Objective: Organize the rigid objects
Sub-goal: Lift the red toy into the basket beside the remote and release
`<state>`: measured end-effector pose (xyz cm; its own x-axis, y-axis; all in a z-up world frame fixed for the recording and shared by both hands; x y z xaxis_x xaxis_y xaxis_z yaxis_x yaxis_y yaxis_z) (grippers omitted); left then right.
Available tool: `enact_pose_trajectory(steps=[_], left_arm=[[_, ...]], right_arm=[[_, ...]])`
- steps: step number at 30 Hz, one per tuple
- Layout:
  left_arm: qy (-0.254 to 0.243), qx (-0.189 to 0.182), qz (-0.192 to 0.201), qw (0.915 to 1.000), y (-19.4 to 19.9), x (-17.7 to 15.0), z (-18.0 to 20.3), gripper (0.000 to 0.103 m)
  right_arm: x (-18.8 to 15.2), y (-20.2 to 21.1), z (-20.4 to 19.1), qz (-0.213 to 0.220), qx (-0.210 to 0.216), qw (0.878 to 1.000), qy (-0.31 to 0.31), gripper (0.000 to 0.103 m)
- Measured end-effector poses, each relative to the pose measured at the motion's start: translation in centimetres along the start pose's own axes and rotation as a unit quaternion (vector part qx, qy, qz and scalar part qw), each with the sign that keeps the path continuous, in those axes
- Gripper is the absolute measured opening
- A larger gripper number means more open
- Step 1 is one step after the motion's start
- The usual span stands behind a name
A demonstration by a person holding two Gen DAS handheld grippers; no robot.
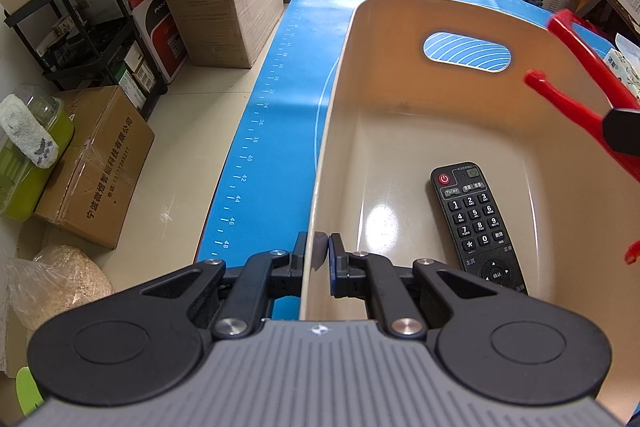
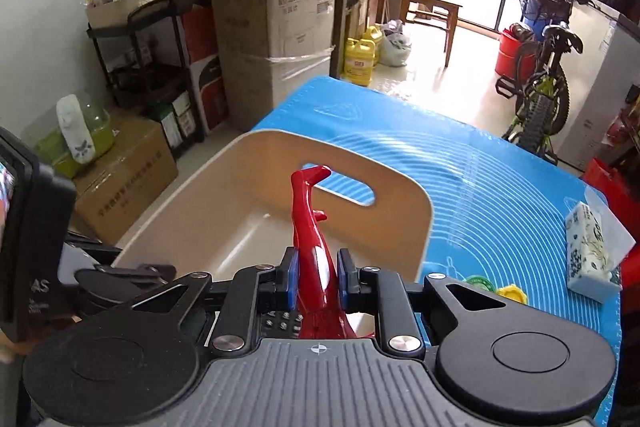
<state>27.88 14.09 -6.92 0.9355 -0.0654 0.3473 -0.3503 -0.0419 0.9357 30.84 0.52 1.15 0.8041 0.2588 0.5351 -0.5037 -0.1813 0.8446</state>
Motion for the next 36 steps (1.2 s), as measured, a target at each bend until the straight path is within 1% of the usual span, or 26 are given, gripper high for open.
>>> enact_pose_trajectory(steps=[3, 6, 10, 15, 17, 18, 19, 21, 22, 24, 25, 27, 30, 33, 36], left_arm=[[0.001, -0.001, 0.000, 1.0000, 0.0, 0.0, 0.0, 0.011], [0.001, -0.001, 0.001, 1.0000, 0.1, 0.0, 0.0, 0.011], [0.000, -0.001, 0.001, 1.0000, 0.1, 0.0, 0.0, 0.011], [0.001, -0.003, 0.000, 1.0000, 0.1, 0.0, 0.0, 0.011], [0.000, -0.003, 0.001, 1.0000, 0.2, 0.0, 0.0, 0.011], [0.000, -0.003, 0.001, 1.0000, 0.2, 0.0, 0.0, 0.011], [0.001, -0.003, 0.001, 1.0000, 0.2, 0.0, 0.0, 0.011], [0.001, -0.002, 0.000, 1.0000, 0.2, 0.0, 0.0, 0.011], [0.001, -0.002, 0.000, 1.0000, 0.2, 0.0, 0.0, 0.011], [0.001, -0.002, 0.001, 1.0000, 0.1, 0.0, 0.0, 0.011], [0.000, -0.001, 0.001, 1.0000, 0.2, 0.0, 0.0, 0.011], [0.000, -0.001, 0.001, 1.0000, 0.1, 0.0, -0.1, 0.011], [0.001, -0.003, 0.001, 1.0000, 0.1, 0.0, -0.1, 0.011], [0.001, -0.002, 0.001, 1.0000, 0.1, 0.0, -0.2, 0.011], [0.001, -0.002, 0.001, 1.0000, 0.1, 0.0, -0.2, 0.011]], right_arm=[[0.0, -0.6, -0.9, -0.010, 0.009, 1.000, 0.002, 0.030], [-0.7, -2.2, -1.9, -0.031, 0.021, 0.999, 0.000, 0.030], [-2.3, -4.7, -3.0, -0.062, 0.021, 0.998, 0.000, 0.030], [-4.6, -7.1, -3.1, -0.100, 0.017, 0.995, -0.011, 0.030], [-5.1, -7.3, -2.7, -0.106, 0.022, 0.994, -0.024, 0.029], [-5.3, -7.0, -2.5, -0.104, 0.024, 0.994, -0.028, 0.031], [-5.2, -6.7, -2.1, -0.100, 0.026, 0.994, -0.031, 0.031], [-5.2, -5.7, -1.5, -0.089, 0.025, 0.995, -0.036, 0.046], [-5.2, -5.2, -1.3, -0.082, 0.025, 0.995, -0.041, 0.050], [-4.8, -4.0, -0.6, -0.065, 0.027, 0.996, -0.053, 0.061], [-4.7, -3.4, -0.3, -0.057, 0.026, 0.996, -0.059, 0.064], [-4.6, -2.2, 0.4, -0.040, 0.019, 0.996, -0.072, 0.076], [-4.8, 0.0, 1.7, -0.014, 0.018, 0.996, -0.086, 0.080], [-5.0, 1.9, 3.3, 0.006, 0.000, 0.996, -0.093, 0.086], [-5.6, 3.5, 5.3, 0.016, -0.022, 0.995, -0.098, 0.088]])
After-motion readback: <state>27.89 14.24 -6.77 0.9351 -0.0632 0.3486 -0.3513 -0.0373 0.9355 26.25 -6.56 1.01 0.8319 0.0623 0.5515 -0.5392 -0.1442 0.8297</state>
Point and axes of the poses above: each gripper's, at about its wrist camera, not at the fingertips, and y roughly against the way its jaws point, z to its right, x to its top, the point moved 7 cm from there along -y, roughly the way its jaws point, and after that the axes turned 8 degrees about -z, right-handed, at the moved point
